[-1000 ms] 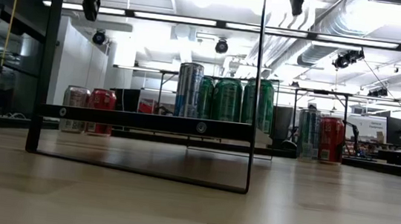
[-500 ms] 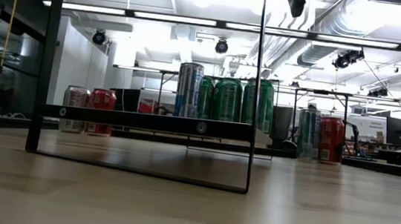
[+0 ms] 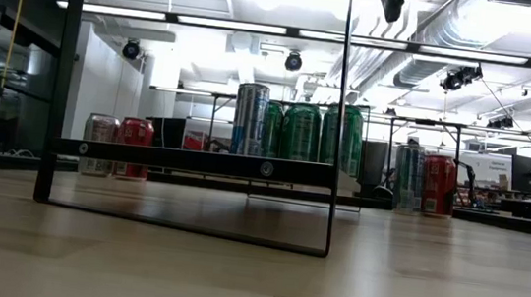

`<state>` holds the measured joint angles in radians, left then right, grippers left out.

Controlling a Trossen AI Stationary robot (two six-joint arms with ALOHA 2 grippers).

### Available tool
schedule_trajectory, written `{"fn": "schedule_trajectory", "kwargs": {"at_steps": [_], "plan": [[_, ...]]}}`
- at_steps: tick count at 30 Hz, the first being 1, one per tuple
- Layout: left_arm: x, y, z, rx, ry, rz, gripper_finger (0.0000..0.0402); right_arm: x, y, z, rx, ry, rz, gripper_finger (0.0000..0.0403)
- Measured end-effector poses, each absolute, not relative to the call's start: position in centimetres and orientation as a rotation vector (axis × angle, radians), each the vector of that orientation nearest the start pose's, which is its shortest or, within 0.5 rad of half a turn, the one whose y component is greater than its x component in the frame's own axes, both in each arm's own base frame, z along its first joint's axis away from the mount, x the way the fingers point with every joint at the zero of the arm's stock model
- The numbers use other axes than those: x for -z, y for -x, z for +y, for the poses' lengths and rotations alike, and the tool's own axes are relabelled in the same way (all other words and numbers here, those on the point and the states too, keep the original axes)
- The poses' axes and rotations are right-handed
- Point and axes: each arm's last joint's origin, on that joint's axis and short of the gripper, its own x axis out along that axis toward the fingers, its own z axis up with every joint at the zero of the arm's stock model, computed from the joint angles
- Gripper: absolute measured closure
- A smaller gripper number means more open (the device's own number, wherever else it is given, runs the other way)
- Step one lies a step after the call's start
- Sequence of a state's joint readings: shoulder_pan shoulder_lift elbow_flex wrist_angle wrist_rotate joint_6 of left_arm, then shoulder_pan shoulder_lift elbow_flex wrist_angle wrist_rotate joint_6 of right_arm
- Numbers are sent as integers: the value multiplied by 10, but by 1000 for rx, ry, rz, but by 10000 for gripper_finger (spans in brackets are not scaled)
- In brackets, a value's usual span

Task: Place canned beverage on shelf
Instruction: Put the top blue soda can on the shelf aligned with the other blue soda can

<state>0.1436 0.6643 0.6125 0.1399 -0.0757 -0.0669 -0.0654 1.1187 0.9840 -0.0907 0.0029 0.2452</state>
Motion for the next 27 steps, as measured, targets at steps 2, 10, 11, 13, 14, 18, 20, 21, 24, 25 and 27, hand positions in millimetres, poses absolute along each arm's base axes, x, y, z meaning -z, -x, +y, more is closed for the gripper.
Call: {"fn": "schedule_trajectory", "kwargs": {"at_steps": [2, 10, 11, 13, 14, 18, 20, 21, 24, 25, 27], "plan": [[-322, -154, 25, -216, 64, -95, 387, -346, -249, -16, 95, -249, 218, 403], [-322, -154, 25, -233, 57, -95, 363, -346, -249, -16, 95, -241, 219, 403], [-322, -154, 25, -233, 51, -94, 360, -346, -249, -16, 95, -241, 218, 403], [-322, -154, 25, -233, 46, -93, 357, -346, -249, -17, 112, -239, 216, 403], [-322, -154, 25, -236, 45, -93, 356, -346, -249, -18, 138, -248, 213, 402], [-320, -154, 26, -283, 47, -78, 355, -346, -246, -29, 343, -323, 223, 377], [-320, -154, 27, -293, 47, -74, 355, -348, -242, -39, 429, -306, 258, 346], [-320, -154, 27, -293, 47, -75, 355, -350, -239, -44, 473, -289, 282, 326], [-320, -154, 27, -293, 48, -74, 355, -357, -230, -61, 628, -262, 340, 259], [-320, -154, 27, -293, 48, -75, 355, -358, -226, -66, 695, -258, 354, 236], [-320, -154, 27, -294, 48, -75, 355, -358, -218, -78, 821, -245, 391, 188]]}}
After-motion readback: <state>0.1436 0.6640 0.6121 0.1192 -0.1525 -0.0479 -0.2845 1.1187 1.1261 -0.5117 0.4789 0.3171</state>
